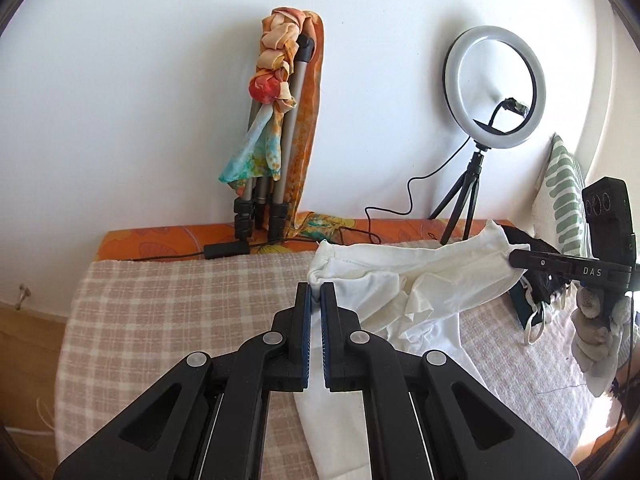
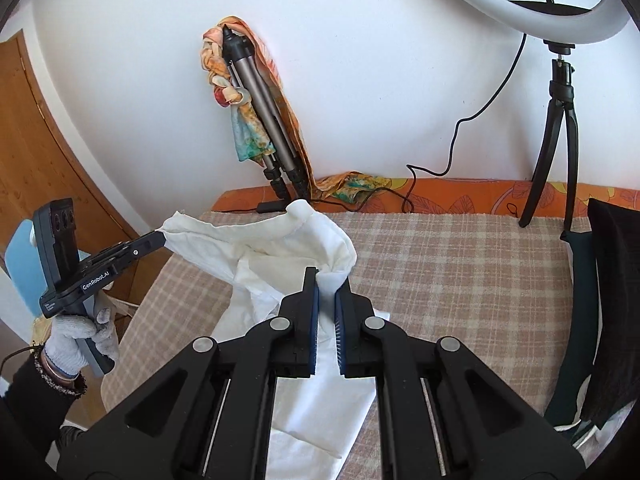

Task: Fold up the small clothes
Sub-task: 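Lift the collar and fold it over onto the hem with both grippers, then open both grippers and pat the folded shirt square, then grasp the folded white shirt edge with both grippers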

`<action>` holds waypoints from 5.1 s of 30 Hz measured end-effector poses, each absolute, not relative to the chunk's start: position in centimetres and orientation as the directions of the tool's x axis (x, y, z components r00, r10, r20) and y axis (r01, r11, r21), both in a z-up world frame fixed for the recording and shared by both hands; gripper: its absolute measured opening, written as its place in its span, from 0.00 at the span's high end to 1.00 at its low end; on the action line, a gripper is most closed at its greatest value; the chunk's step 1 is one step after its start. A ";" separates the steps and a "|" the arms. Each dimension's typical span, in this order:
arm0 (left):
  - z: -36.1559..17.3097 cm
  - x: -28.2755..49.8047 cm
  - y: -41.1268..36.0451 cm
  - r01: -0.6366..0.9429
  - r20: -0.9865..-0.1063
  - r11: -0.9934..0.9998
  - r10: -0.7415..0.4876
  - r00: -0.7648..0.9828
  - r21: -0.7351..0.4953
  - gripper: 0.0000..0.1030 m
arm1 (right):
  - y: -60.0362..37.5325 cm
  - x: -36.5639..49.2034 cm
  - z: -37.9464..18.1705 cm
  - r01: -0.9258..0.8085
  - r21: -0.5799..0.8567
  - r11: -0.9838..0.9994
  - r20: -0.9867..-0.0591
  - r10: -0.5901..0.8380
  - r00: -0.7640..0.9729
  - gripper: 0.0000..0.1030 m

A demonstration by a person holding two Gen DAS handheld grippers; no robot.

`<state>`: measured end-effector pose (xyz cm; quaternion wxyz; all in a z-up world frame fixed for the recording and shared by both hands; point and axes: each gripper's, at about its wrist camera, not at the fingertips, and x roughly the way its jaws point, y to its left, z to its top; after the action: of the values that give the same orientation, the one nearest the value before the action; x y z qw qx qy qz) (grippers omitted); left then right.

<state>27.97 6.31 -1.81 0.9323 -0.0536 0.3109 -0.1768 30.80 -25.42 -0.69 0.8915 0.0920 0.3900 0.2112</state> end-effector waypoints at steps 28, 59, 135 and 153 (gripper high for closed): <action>-10.8 9.0 5.8 0.359 -0.712 0.921 -0.354 0.607 -0.153 0.95 | -26.6 10.7 -9.7 -0.322 0.178 0.930 -0.806 0.326 0.494 0.91; -13.2 10.5 5.1 0.250 -0.774 0.916 -0.399 0.492 -0.313 0.84 | -27.6 13.6 -13.0 -0.177 0.374 0.910 -0.824 0.414 0.388 0.93; -6.1 8.9 0.4 0.171 -0.729 0.974 -0.226 0.646 -0.151 0.01 | -23.6 10.4 -3.0 -0.105 0.056 0.993 -0.658 0.116 0.744 0.00; -12.9 17.2 6.6 -0.027 -0.718 0.784 -0.554 0.422 -0.621 0.15 | -30.0 18.4 -12.3 0.025 0.577 0.816 -0.725 0.498 0.476 0.14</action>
<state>17.19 6.56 -12.92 0.7940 -0.2841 0.5112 -0.1658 18.38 -30.00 -12.27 0.8168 0.2664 0.4908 0.1450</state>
